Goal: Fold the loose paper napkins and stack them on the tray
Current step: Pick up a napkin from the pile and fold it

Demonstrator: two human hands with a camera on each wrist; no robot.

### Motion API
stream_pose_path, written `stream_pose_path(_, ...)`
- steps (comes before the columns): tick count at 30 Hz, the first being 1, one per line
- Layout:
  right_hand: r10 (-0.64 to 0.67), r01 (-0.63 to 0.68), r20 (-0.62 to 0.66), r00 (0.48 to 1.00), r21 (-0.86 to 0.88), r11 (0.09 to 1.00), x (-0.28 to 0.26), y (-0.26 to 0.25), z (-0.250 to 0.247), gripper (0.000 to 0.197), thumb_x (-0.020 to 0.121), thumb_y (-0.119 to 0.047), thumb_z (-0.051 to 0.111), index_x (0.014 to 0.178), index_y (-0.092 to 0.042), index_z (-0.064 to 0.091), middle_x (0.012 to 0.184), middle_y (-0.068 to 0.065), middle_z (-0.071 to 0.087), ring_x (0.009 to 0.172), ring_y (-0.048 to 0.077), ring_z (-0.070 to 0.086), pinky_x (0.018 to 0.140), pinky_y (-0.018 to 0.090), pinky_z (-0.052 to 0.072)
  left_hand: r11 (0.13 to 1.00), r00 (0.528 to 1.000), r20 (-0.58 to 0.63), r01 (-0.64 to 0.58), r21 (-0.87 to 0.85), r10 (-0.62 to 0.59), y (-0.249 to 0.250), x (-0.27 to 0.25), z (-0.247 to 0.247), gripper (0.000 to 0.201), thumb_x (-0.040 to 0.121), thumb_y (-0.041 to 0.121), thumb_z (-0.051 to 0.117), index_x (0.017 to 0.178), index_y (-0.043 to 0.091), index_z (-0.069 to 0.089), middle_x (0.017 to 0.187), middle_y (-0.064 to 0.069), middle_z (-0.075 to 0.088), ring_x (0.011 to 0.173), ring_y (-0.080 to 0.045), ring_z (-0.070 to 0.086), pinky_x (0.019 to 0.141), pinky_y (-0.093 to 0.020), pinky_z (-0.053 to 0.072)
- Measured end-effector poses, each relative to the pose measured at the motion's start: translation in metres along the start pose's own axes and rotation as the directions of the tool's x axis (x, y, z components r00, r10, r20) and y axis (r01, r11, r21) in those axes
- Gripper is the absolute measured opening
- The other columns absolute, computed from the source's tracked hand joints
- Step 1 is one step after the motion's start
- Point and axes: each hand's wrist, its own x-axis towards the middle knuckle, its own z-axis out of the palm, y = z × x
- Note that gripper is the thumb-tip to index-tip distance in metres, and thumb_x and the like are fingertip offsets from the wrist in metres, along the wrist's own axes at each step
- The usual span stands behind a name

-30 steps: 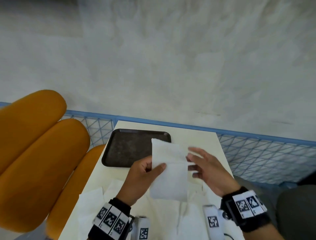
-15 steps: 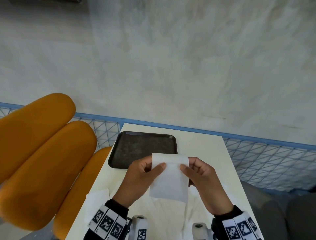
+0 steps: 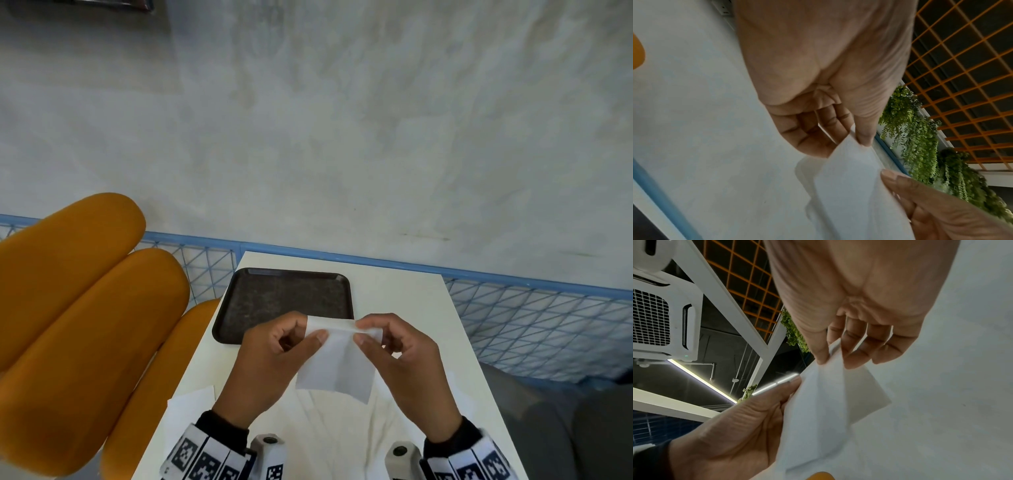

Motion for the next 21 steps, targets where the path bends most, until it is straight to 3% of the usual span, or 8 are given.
stream_pose_path(4, -0.063, 0.063, -0.002, 0.998, -0.018, 0.998, 0.003, -0.003, 0.000, 0.021, 0.086, -0.014, 0.076, 0.093, -0.034, 0.073, 0.092, -0.018, 0.072, 0.078, 0.012, 0.063, 0.068, 0.012, 0.046, 0.999, 1.000, -0.015, -0.022, -0.046, 0.021, -0.001, 0.003, -0.002, 0.030, 0.080, 0.049, 0.066, 0.089, 0.021, 0.072, 0.085, 0.006, 0.074, 0.085, -0.016, 0.072, 0.072, -0.036, 0.063)
stream_pose_path(7, -0.099, 0.098, -0.005, 0.995, -0.027, 0.995, 0.005, -0.003, -0.001, 0.021, 0.087, -0.013, 0.075, 0.092, -0.033, 0.074, 0.088, -0.016, 0.071, 0.075, 0.014, 0.062, 0.068, 0.015, 0.047, 0.999, 0.999, -0.047, -0.022, -0.048, 0.019, -0.003, 0.005, -0.001, 0.025, 0.079, 0.050, 0.065, 0.085, 0.027, 0.071, 0.085, 0.010, 0.074, 0.085, -0.013, 0.072, 0.074, -0.034, 0.063)
stream_pose_path(10, -0.119, 0.118, -0.004, 0.993, -0.045, 0.992, 0.006, 0.001, -0.003, 0.021, 0.087, -0.015, 0.075, 0.090, -0.035, 0.075, 0.080, -0.012, 0.068, 0.071, 0.015, 0.059, 0.068, 0.020, 0.047, 0.998, 0.996, -0.081, -0.028, -0.051, 0.024, -0.005, 0.005, 0.000, 0.027, 0.077, 0.055, 0.064, 0.083, 0.029, 0.068, 0.082, 0.004, 0.073, 0.080, -0.020, 0.071, 0.071, -0.033, 0.061)
stream_pose_path(12, -0.106, 0.106, -0.005, 0.994, -0.063, 0.992, 0.006, 0.004, -0.004, 0.022, 0.087, -0.016, 0.076, 0.087, -0.038, 0.075, 0.076, -0.009, 0.062, 0.070, 0.016, 0.057, 0.068, 0.019, 0.046, 0.998, 0.994, -0.098, -0.042, -0.047, 0.037, -0.006, 0.003, -0.001, 0.028, 0.076, 0.056, 0.064, 0.083, 0.030, 0.068, 0.079, 0.001, 0.072, 0.077, -0.021, 0.069, 0.068, -0.033, 0.061)
stream_pose_path(15, -0.038, 0.038, 0.012, 0.999, -0.030, 0.999, 0.009, 0.004, -0.005, 0.022, 0.087, -0.018, 0.075, 0.084, -0.039, 0.074, 0.084, -0.009, 0.059, 0.078, 0.016, 0.059, 0.071, 0.015, 0.045, 0.998, 0.993, -0.114, -0.046, -0.032, 0.042, -0.007, 0.002, -0.001, 0.026, 0.076, 0.058, 0.064, 0.085, 0.034, 0.068, 0.079, 0.008, 0.072, 0.079, -0.015, 0.070, 0.068, -0.023, 0.060)
stream_pose_path(18, -0.033, 0.031, 0.068, 0.997, 0.025, 0.999, 0.010, 0.000, -0.009, 0.023, 0.090, -0.015, 0.072, 0.083, -0.037, 0.071, 0.097, -0.013, 0.063, 0.094, 0.014, 0.063, 0.074, 0.013, 0.047, 1.000, 0.988, -0.151, -0.008, -0.025, 0.004, -0.010, 0.003, -0.003, 0.030, 0.075, 0.067, 0.070, 0.098, 0.048, 0.065, 0.094, 0.023, 0.071, 0.092, -0.005, 0.068, 0.071, -0.014, 0.056)
stream_pose_path(21, -0.004, -0.016, 0.165, 0.986, 0.119, 0.993, 0.011, -0.004, -0.014, 0.020, 0.093, -0.014, 0.069, 0.084, -0.032, 0.069, 0.082, -0.011, 0.067, 0.075, 0.009, 0.059, 0.069, 0.016, 0.045, 1.000, 1.000, -0.010, 0.011, 0.004, -0.011, -0.009, 0.006, -0.005, 0.059, 0.072, 0.071, 0.069, 0.127, 0.055, 0.051, 0.126, 0.035, 0.058, 0.117, 0.007, 0.057, 0.086, -0.011, 0.050)
